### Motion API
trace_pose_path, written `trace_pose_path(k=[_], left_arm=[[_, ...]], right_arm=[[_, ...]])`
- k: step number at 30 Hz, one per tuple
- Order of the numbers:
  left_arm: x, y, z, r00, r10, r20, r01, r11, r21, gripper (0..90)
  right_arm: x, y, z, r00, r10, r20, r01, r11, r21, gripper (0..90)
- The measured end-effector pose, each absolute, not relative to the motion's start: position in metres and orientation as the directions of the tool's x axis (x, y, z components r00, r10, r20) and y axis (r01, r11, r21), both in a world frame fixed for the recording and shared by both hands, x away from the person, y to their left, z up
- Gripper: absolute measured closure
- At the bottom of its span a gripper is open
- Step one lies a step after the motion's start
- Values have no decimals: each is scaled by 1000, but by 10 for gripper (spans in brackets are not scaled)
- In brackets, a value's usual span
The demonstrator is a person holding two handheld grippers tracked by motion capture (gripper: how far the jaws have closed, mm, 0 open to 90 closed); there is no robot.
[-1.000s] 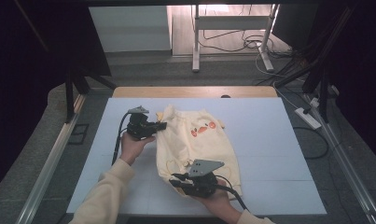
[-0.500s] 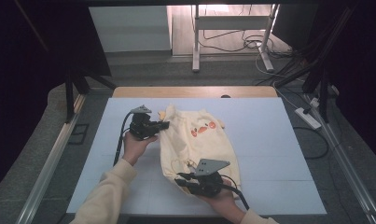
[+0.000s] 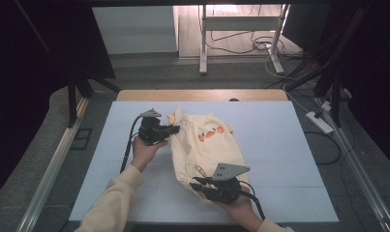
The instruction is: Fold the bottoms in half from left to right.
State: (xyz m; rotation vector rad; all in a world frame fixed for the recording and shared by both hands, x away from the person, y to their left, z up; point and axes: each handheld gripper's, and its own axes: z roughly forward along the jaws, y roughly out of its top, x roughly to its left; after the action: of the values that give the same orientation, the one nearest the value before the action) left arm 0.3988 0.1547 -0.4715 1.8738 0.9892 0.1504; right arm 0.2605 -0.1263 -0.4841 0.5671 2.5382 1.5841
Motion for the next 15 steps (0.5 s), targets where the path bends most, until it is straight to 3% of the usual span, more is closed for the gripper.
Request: trace_pose_path(k=[15], left_arm=[[399, 144, -472, 674, 678, -295, 558, -205, 804, 842]], right_arm=[[260, -147, -479, -911, 393, 122, 280, 374, 884, 765]])
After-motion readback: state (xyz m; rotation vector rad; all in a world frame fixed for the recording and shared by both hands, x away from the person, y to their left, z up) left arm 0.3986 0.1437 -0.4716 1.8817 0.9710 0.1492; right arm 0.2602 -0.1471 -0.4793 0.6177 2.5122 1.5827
